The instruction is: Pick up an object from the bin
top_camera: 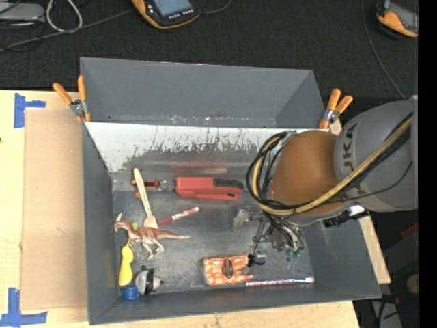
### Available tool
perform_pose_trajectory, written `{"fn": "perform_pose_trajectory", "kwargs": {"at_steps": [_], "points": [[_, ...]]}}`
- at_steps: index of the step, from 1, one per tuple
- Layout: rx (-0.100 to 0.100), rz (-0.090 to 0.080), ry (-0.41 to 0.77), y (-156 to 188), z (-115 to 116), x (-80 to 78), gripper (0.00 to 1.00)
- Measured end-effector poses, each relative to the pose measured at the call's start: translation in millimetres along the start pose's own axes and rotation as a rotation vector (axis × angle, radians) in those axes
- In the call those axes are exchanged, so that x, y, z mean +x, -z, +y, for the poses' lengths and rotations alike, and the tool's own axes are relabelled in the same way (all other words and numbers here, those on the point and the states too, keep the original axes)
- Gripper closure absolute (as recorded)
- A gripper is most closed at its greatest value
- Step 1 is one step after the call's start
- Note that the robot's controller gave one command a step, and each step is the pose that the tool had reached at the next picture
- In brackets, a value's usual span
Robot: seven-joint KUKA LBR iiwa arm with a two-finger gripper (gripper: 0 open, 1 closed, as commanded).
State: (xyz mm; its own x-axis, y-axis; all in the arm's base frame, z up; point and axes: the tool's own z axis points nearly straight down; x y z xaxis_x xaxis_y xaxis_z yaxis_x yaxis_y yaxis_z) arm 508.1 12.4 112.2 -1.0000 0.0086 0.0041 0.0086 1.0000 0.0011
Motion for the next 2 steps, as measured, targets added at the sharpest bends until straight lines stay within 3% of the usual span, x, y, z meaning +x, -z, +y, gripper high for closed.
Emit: {"fn": "perform_pose_trajectory", "kwargs": {"at_steps": [1,2], "points": [[0.001,-0.004,0.022,19.6,1.0,6.8,0.0],[-0.002,0.006,0.034,-32.8,20.7,23.8,0.0]]}}
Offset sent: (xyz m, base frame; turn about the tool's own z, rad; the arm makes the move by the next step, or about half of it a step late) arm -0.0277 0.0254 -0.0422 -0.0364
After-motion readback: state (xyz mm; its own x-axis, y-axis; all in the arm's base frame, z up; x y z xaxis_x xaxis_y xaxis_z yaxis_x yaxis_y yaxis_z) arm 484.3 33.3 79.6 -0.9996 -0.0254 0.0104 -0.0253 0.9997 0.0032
